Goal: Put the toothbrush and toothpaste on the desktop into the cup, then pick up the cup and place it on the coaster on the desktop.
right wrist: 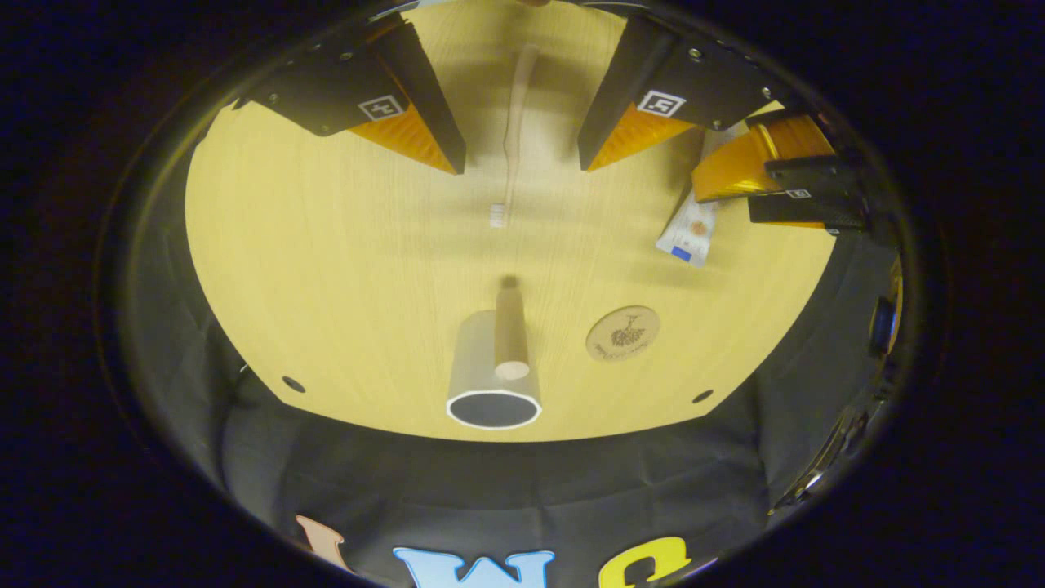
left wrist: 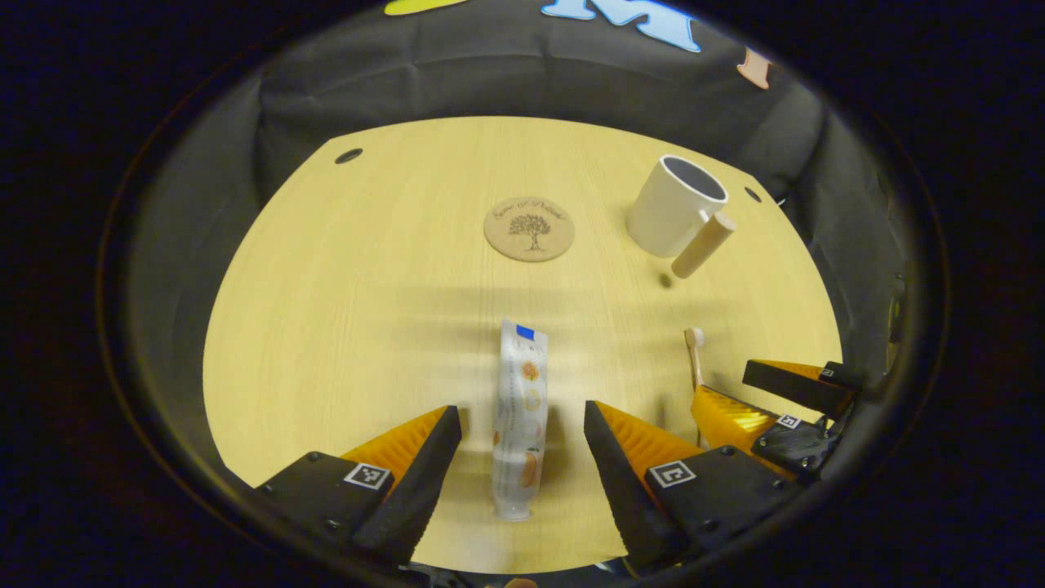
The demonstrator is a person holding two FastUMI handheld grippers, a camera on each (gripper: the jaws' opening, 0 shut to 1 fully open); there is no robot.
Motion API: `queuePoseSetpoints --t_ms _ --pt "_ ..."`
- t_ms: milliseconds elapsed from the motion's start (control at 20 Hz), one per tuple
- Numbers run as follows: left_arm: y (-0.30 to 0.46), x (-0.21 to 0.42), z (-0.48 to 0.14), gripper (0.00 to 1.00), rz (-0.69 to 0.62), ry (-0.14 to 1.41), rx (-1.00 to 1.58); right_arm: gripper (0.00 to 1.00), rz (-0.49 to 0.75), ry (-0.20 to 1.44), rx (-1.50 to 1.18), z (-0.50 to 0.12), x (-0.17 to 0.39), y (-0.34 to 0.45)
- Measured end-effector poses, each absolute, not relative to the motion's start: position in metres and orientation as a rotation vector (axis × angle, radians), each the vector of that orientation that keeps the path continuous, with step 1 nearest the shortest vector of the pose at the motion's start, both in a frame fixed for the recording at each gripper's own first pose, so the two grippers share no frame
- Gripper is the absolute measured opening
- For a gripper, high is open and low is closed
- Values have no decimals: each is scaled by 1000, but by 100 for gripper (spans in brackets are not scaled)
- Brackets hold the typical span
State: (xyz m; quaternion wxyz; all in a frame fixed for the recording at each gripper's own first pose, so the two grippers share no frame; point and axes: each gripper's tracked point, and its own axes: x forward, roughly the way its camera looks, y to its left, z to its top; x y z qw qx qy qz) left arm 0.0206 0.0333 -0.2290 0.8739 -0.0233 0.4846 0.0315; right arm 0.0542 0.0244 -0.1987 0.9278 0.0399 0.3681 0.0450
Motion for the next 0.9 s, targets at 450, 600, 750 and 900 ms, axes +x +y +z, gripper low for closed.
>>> queuePoseSetpoints --t_ms 450,600,750,900 --pt "34 25 -253 99 67 1110 -73 88 79 870 85 -222 57 25" --pt "32 31 -256 99 63 1125 -46 88 68 911 74 -227 52 21" --pt "34 30 -258 99 61 1144 -36 83 53 948 59 -235 50 18" --pt "36 30 -262 99 74 1159 -30 82 37 962 56 -235 50 15"
